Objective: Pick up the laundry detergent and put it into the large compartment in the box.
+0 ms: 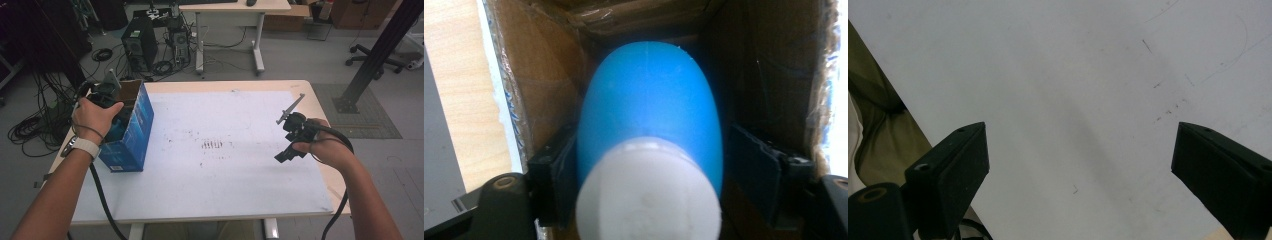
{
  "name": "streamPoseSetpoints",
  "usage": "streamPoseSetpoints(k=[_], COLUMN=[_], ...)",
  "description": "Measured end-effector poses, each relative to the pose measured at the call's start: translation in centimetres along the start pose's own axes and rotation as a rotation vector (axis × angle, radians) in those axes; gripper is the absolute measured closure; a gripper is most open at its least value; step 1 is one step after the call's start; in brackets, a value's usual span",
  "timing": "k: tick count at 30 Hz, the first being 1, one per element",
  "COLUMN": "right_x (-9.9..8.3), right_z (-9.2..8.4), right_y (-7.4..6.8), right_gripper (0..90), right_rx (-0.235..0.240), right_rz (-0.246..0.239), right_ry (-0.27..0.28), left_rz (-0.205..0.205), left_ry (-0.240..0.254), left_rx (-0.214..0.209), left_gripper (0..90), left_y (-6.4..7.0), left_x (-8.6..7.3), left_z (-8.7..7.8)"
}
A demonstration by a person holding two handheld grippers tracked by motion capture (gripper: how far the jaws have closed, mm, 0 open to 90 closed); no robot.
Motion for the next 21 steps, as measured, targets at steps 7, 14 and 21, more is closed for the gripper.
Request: streamPoseSetpoints(k=[7,14,21], right_x=[-0.01,-0.09,0.05], right_z=[0.05,0.07,-0.06], right_y=[-0.04,-0.04,-0.11], right_gripper=[8.5,8.5,8.5], right_rx=[0.002,0.003,0.004], right_rz=[-0.001,-0.001,-0.004], right_ry=[0.001,0.000,0.004], left_rz=[0.009,0.027,0.031], left_ry=[-0.004,-0.009,-0.002], left_rx=[-0.001,0.001,0.011], left_gripper=[22.8,22.2,22.1], left_y=[0.05,0.16,0.35], left_x=[0.00,0.00,-0.05], left_z=[0.00,-0.06,-0.21])
Point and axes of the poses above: each handheld gripper's, and its own axes: z roughly forward along the jaws, x roughly out of its top, y roughly to its right, the point moved 1 cm from there along z, roughly forward along the jaws, and after that the axes turned 1 degree about y, right-handed, at the moved point
